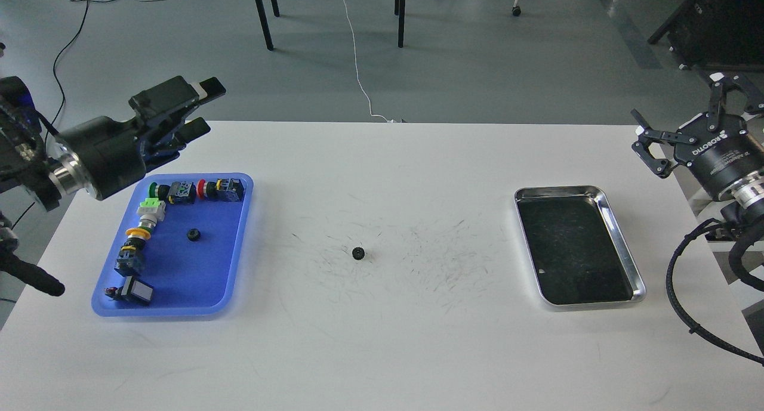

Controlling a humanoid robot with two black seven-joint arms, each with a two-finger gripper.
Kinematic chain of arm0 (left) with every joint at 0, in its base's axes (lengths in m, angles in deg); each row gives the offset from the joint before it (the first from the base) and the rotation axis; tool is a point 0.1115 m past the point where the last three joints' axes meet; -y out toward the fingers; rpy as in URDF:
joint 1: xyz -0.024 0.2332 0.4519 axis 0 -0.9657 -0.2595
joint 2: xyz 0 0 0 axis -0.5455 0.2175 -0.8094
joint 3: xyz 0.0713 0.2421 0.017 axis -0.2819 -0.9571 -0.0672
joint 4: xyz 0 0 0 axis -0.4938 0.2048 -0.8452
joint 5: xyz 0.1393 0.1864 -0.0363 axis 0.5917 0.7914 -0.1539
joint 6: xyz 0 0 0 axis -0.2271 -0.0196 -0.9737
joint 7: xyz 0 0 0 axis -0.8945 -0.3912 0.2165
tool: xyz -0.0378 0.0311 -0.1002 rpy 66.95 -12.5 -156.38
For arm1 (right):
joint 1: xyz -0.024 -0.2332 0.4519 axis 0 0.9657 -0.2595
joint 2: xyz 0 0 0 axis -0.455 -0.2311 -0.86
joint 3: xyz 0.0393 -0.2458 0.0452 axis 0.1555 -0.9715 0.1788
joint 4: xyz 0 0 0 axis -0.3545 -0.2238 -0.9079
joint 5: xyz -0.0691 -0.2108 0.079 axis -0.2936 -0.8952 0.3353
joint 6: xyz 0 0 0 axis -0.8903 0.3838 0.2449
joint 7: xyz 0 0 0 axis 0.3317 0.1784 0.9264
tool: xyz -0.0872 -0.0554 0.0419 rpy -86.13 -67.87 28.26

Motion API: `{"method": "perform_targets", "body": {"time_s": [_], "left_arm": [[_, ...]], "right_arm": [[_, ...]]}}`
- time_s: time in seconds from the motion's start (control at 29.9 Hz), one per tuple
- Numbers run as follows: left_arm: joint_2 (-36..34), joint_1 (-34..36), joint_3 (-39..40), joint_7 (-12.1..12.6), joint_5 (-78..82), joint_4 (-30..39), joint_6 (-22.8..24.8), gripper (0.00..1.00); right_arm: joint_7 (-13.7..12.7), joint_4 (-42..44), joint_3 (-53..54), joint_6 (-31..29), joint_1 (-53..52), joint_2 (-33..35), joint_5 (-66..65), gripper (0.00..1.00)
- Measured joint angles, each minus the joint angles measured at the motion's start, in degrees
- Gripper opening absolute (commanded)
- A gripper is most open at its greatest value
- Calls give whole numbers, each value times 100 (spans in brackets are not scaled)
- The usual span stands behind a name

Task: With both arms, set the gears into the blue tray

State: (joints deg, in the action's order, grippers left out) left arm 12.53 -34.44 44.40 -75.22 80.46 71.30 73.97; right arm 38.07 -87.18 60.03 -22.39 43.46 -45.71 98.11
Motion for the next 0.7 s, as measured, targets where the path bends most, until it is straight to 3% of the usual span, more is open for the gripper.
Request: {"method": "perform_targets", "body": {"time_s": [0.3, 0.7], "left_arm": [[113, -160, -1179, -31, 2921, -1, -614, 98], [1846, -173, -1483, -12, 6399, -734, -953, 98]], "right_arm": [[4, 400, 69, -149, 5, -539, 30, 94], [4, 395, 7, -146, -14, -584, 26, 94]]}}
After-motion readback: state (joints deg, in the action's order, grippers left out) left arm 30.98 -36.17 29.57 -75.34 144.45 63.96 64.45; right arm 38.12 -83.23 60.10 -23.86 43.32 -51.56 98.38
